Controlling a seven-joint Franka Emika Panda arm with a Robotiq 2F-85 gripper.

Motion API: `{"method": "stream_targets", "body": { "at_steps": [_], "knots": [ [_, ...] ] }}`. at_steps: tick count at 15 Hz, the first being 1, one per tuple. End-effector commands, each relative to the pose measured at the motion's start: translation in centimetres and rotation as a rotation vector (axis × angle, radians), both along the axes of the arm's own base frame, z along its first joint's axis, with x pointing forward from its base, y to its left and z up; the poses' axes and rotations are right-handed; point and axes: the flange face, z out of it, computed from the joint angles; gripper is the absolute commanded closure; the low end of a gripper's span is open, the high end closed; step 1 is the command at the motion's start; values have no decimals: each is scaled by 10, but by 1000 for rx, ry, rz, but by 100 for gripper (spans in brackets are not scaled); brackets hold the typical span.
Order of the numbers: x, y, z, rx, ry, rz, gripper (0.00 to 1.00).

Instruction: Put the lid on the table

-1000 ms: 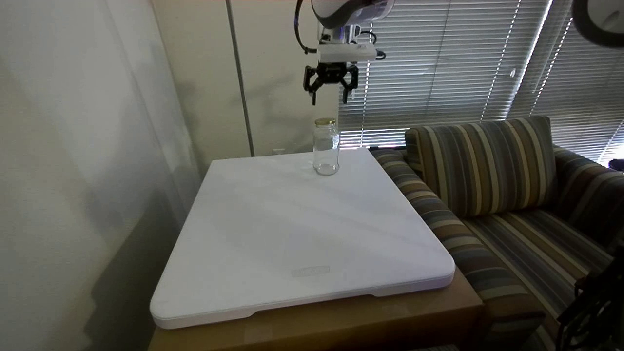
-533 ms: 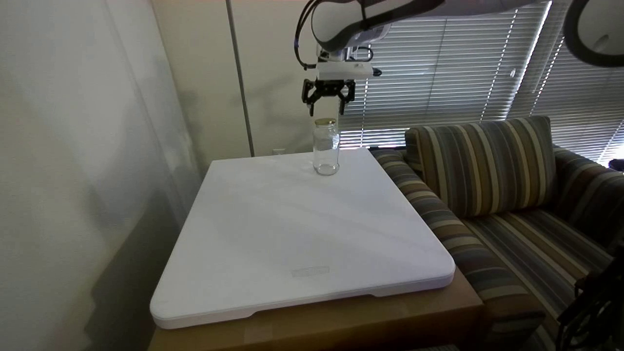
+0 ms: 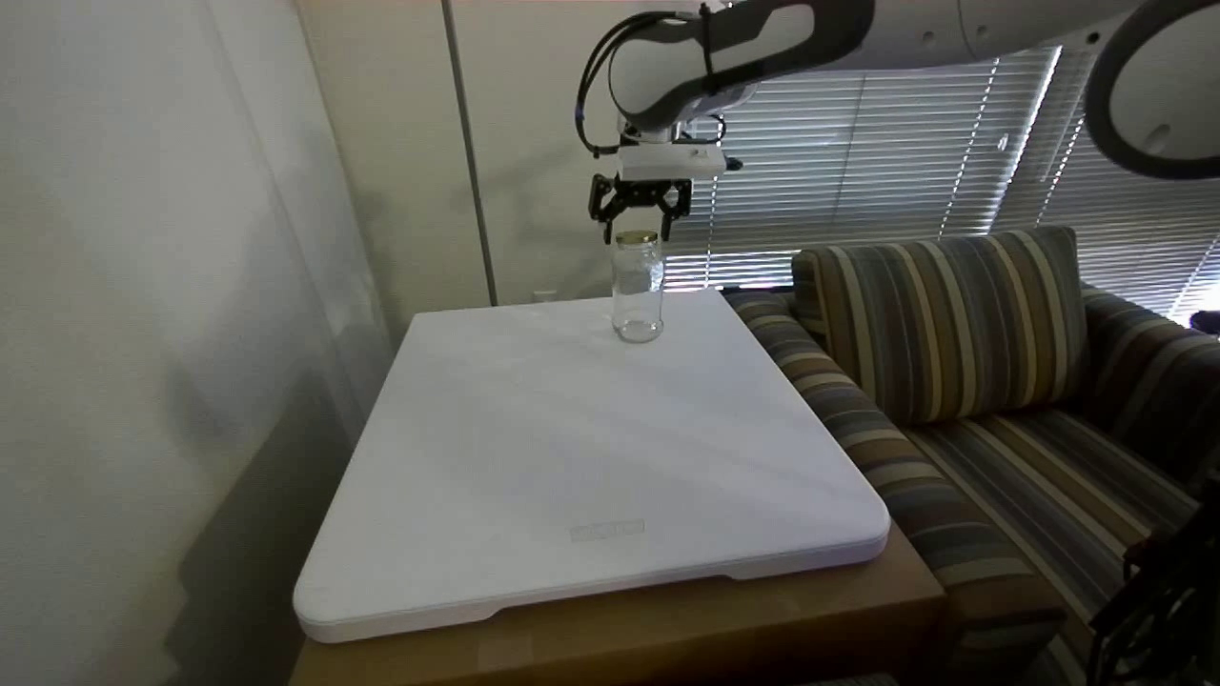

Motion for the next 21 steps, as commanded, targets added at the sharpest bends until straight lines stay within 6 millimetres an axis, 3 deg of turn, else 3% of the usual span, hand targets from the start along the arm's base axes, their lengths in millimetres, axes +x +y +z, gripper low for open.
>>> {"method": "stream_targets", "body": {
  "at_steps": [1, 13, 15, 16, 18, 21],
  "knots": [
    [0, -3, -6, 3, -7, 18, 0],
    [0, -3, -4, -23, -9, 23, 0],
    [1, -3, -4, -30, -11, 23, 16],
    [1, -3, -4, -34, -11, 23, 34],
    [1, -3, -3, -42, -12, 26, 47],
    [1, -2, -3, -45, -11, 29, 44]
  ]
}}
